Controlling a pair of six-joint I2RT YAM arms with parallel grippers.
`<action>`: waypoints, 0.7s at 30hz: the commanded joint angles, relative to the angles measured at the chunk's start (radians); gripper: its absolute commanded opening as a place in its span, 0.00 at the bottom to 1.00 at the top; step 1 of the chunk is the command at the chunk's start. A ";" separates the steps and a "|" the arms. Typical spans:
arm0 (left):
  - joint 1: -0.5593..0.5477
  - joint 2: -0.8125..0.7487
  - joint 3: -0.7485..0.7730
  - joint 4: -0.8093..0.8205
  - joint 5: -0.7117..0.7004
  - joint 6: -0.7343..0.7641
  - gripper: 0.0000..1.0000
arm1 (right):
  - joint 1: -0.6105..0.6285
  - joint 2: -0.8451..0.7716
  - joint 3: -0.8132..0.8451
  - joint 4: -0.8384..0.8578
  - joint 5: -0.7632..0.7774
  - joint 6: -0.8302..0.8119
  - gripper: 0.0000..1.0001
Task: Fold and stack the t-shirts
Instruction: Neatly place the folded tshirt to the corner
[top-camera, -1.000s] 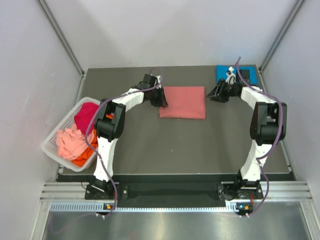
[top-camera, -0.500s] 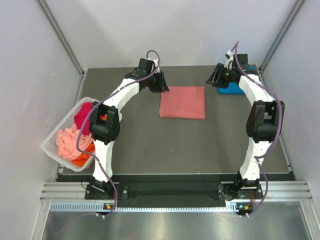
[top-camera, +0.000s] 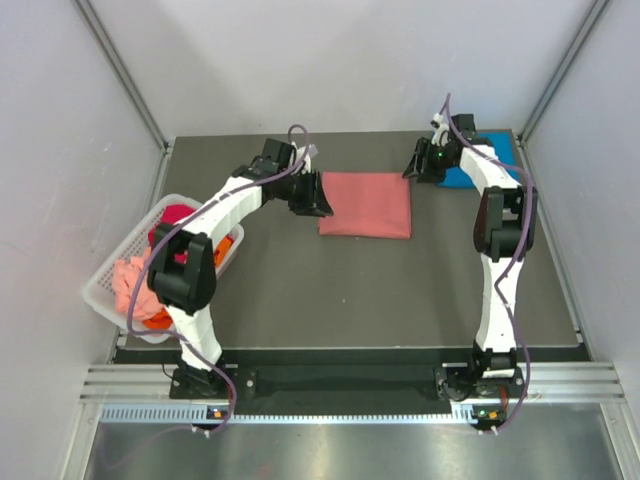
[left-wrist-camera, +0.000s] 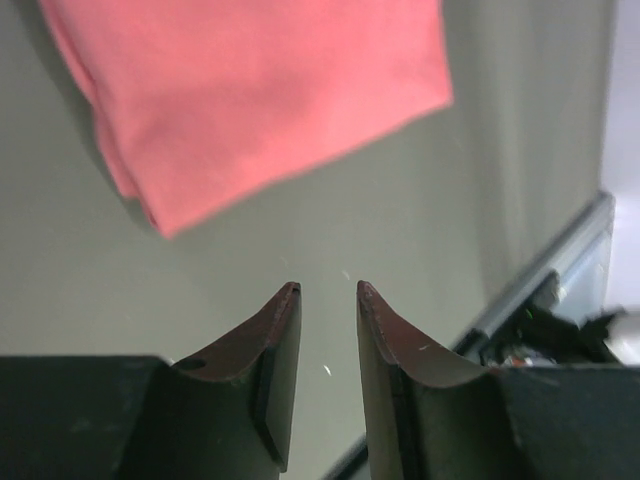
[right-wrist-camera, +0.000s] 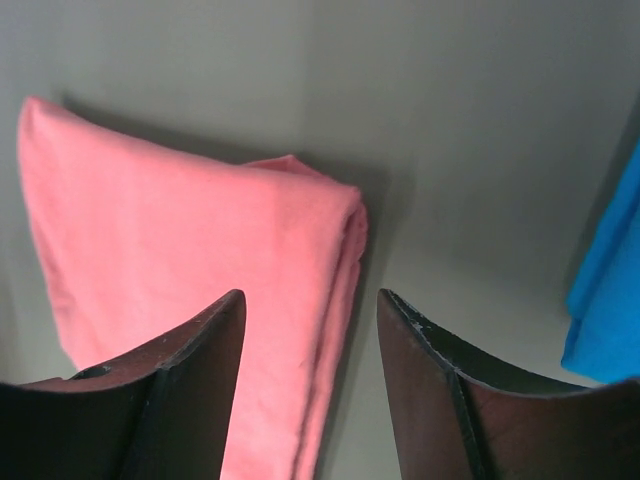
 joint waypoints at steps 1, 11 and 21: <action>-0.002 -0.125 -0.064 0.020 0.119 0.026 0.36 | 0.002 0.033 0.087 -0.017 -0.011 -0.044 0.56; -0.003 -0.420 -0.299 0.153 0.140 0.004 0.68 | 0.019 0.077 0.044 -0.009 -0.005 -0.086 0.57; -0.022 -0.625 -0.438 0.207 -0.014 0.060 0.78 | 0.054 0.130 0.084 0.003 0.034 -0.076 0.53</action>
